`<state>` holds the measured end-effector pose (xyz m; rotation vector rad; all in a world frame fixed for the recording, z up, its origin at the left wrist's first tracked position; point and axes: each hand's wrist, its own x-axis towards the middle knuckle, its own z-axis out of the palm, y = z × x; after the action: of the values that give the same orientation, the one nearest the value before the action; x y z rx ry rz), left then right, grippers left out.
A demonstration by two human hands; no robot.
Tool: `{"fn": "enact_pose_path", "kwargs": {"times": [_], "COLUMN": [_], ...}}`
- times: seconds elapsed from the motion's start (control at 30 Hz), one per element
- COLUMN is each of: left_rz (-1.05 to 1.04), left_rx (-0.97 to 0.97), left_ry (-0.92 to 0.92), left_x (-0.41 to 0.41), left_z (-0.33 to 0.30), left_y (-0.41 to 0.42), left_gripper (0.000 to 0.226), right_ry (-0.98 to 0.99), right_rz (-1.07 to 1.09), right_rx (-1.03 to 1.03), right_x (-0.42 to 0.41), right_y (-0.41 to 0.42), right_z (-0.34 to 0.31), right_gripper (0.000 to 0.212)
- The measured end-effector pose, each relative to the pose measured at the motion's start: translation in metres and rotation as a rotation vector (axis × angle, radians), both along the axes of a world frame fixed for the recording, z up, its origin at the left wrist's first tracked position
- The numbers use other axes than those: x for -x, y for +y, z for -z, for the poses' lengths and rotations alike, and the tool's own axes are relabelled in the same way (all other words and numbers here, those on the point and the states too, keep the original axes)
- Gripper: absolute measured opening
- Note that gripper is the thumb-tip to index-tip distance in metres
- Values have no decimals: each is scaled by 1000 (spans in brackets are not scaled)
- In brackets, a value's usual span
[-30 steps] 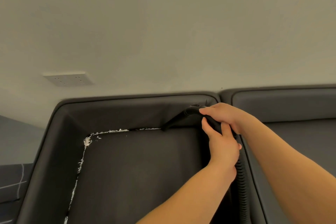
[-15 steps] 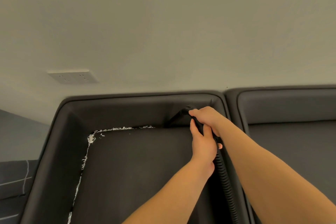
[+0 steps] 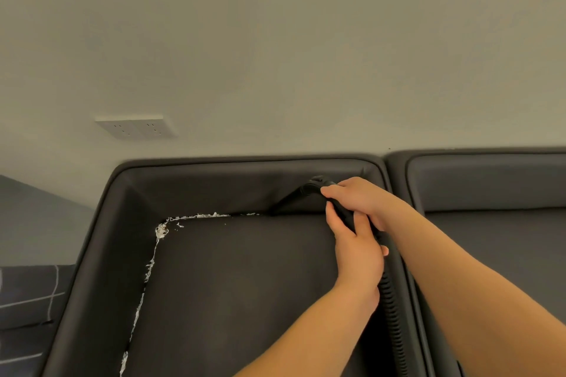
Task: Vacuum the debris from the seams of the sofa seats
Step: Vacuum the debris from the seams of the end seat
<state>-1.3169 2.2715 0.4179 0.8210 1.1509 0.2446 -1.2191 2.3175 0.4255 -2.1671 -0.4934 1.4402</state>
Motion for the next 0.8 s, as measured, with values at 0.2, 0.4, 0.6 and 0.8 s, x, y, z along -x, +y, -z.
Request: {"fn": "enact_pose_path", "kwargs": {"times": [0.2,0.4,0.6,0.8], "left_rz": [-24,-2,32,-3], "left_rx": [51,45,34,-39], "left_ry": [34,68,113,61], "left_x": [6,15,26,28], "left_z": [20,28,20,-1], "left_y": [24,34,17,7], "left_gripper": [54,55,54,55], "right_ry": [17,12,46,-21], "right_rz": [49,154,136,-18], "right_rx": [53,66,23,-24], "right_x": [7,19,29,28], "right_y": [24,31,11,13], "right_z": [33,54,43,5], "right_gripper": [42,35,30,32]}}
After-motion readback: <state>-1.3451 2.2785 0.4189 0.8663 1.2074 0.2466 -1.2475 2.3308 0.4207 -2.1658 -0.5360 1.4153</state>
